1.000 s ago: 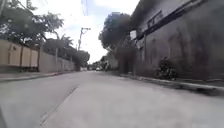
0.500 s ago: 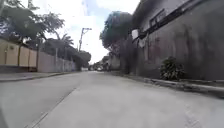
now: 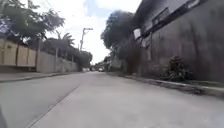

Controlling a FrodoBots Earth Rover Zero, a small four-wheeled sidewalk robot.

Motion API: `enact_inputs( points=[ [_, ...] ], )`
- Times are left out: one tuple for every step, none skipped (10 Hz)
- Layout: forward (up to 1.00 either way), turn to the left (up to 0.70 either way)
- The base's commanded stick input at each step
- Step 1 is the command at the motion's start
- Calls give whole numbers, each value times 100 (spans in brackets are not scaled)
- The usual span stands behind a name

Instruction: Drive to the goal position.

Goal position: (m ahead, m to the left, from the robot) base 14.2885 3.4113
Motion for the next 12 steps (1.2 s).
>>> enact_inputs(
  points=[
    [70,0],
    [70,0],
    [70,0],
    [70,3],
    [70,9],
    [70,15],
    [70,19],
    [70,23],
    [70,34],
    [70,0],
    [70,0],
    [70,0]
  ],
)
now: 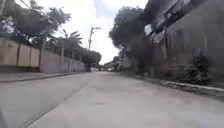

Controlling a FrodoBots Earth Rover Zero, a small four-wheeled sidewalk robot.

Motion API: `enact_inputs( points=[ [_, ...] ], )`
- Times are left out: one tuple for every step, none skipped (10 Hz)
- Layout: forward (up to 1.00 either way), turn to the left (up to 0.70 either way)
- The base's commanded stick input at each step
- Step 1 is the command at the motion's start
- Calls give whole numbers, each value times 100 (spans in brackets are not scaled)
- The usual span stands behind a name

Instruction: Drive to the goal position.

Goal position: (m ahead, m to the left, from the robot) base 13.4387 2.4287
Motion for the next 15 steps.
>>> enact_inputs(
  points=[
    [70,0],
    [70,0],
    [70,0],
    [70,0],
    [70,0],
    [70,0],
    [70,0],
    [70,0],
    [70,0],
    [70,0],
    [70,0],
    [70,0],
    [70,0],
    [70,0],
    [70,0]
  ],
)
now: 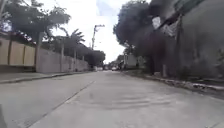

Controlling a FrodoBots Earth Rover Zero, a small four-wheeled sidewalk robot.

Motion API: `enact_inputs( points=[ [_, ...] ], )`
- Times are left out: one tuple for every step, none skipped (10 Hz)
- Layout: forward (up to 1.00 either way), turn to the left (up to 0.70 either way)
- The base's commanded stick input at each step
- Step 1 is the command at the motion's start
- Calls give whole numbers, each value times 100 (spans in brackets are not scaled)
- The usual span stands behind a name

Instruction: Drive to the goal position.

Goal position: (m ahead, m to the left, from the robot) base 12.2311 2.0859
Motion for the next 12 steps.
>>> enact_inputs(
  points=[
    [70,0],
    [70,0],
    [70,0],
    [70,0],
    [70,0],
    [70,0],
    [70,0],
    [70,0],
    [70,0],
    [70,0],
    [70,0],
    [70,0]
  ],
)
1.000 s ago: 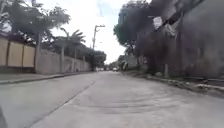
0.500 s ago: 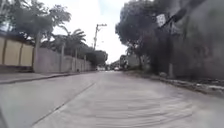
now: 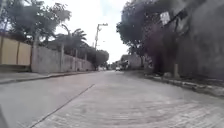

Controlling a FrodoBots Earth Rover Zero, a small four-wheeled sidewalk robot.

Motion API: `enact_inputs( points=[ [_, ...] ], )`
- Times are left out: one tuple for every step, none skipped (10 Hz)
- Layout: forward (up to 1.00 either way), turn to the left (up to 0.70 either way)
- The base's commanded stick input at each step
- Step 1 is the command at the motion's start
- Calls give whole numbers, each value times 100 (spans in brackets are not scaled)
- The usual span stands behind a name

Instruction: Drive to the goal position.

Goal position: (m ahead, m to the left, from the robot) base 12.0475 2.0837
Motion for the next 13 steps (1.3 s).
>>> enact_inputs(
  points=[
    [70,0],
    [70,0],
    [70,0],
    [70,0],
    [70,0],
    [70,0],
    [70,0],
    [70,0],
    [70,0],
    [70,0],
    [70,0],
    [70,0],
    [70,0]
  ],
)
